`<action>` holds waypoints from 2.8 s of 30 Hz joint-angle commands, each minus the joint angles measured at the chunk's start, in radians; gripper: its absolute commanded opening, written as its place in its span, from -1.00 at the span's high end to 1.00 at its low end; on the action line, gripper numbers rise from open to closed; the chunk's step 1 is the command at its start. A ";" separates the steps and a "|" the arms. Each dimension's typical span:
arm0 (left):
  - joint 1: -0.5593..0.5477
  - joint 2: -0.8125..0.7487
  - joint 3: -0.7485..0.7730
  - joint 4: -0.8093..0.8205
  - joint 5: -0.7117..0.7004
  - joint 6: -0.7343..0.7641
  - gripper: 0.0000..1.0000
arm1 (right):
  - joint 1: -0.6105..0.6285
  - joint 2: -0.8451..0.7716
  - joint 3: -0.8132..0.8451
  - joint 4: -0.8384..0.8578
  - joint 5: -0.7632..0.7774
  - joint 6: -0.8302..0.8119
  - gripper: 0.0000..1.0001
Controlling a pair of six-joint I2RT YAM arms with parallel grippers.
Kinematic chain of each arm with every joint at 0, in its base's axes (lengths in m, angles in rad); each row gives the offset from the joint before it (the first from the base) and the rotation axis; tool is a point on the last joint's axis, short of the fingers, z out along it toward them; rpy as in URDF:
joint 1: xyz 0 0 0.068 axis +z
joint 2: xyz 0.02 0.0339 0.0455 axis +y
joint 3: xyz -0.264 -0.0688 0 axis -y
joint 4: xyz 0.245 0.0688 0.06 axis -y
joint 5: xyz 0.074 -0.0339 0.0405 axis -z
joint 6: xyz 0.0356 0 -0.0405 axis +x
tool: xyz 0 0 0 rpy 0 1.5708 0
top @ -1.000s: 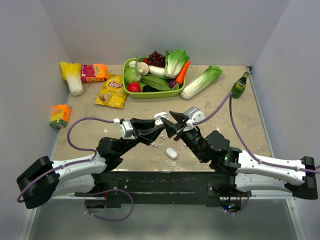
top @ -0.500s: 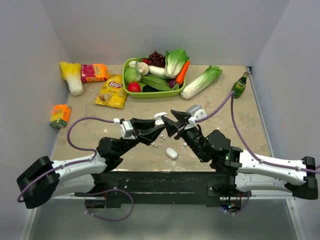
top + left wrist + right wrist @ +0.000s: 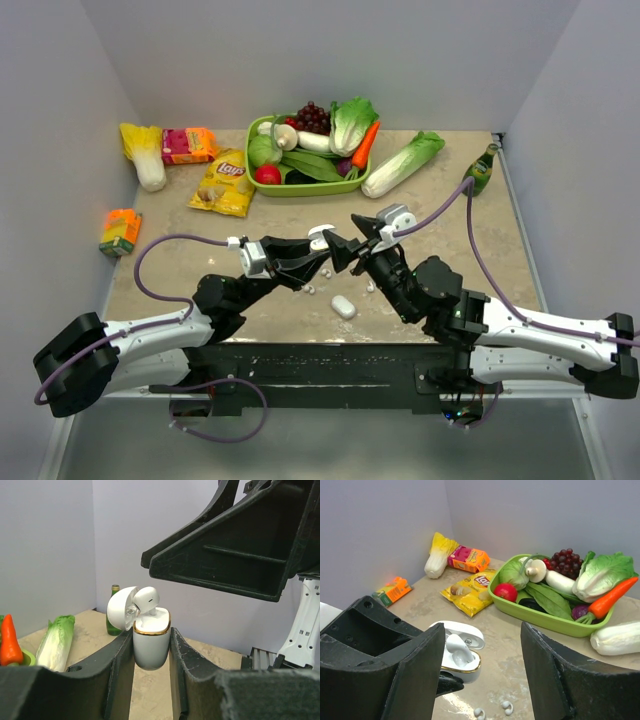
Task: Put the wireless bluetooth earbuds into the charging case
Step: Insert the right earbud into the right side groove of the charging case, then adjust the right earbud in the right side groove of the charging case.
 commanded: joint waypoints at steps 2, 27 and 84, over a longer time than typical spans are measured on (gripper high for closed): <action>-0.004 -0.004 0.002 0.188 -0.008 -0.007 1.00 | -0.003 0.009 0.061 -0.029 0.044 0.018 -0.31; -0.006 -0.011 0.010 0.180 -0.004 -0.009 1.00 | -0.003 0.006 0.058 -0.078 0.097 0.048 -0.33; -0.003 -0.133 -0.209 0.477 0.398 -0.009 1.00 | -0.143 -0.215 -0.048 -0.311 -0.418 0.217 -0.31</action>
